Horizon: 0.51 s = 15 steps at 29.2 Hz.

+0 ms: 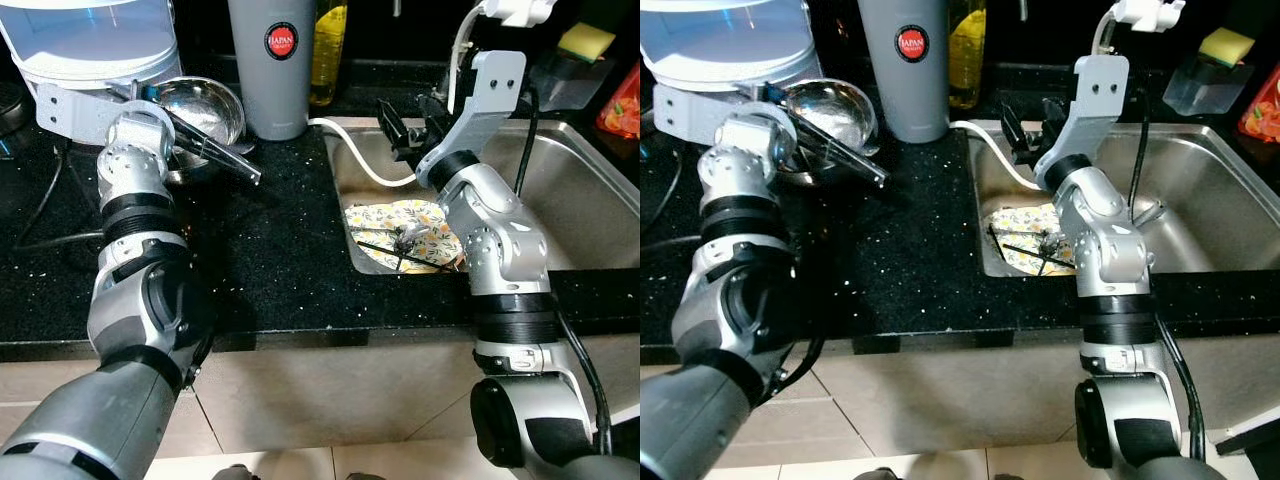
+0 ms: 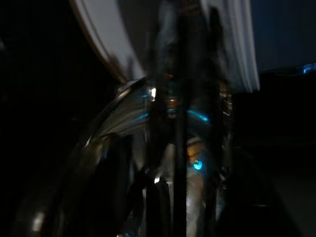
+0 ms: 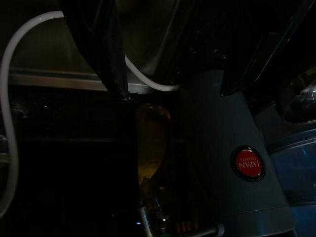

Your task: Kitchen organization

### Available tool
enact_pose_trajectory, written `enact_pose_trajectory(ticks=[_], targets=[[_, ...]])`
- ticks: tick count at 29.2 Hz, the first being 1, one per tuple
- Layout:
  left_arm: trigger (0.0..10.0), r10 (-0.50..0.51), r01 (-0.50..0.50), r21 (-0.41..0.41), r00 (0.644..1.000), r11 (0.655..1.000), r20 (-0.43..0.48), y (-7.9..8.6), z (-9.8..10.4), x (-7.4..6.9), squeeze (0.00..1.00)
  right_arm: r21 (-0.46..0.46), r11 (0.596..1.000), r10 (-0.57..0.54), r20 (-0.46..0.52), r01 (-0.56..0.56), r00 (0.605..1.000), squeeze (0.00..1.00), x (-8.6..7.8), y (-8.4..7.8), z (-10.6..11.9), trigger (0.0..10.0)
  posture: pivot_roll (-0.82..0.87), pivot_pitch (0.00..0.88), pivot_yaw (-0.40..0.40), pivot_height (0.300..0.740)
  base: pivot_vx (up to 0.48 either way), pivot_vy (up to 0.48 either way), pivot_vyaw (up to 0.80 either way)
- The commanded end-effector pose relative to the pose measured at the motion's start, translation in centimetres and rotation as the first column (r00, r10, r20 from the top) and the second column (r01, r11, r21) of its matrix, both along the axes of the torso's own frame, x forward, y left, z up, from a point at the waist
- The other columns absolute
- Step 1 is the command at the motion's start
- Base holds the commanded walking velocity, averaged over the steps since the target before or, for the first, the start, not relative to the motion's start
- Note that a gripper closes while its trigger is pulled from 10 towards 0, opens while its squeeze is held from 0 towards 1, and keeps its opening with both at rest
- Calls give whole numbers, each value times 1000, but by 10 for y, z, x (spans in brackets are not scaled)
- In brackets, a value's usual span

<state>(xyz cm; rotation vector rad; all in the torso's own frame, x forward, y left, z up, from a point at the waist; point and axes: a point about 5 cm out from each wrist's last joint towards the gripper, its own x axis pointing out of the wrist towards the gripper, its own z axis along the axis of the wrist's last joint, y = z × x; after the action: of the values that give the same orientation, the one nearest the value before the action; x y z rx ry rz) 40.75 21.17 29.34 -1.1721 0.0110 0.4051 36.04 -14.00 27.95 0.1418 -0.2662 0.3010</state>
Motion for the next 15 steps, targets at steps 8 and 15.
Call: enact_pose_trajectory(ticks=[8,15], targets=[[0,-52,56,117,998,991,-39,-5,-11,4,0,1,1000,-16,12,16,1000,0,-2,-5,5,10000,19,43,-47,740,0,0,0],[10000,-99,50,301,983,952,152,-13,22,-2,0,5,1000,-14,11,14,1000,0,-3,-4,4,10000,19,43,-47,740,0,0,0]])
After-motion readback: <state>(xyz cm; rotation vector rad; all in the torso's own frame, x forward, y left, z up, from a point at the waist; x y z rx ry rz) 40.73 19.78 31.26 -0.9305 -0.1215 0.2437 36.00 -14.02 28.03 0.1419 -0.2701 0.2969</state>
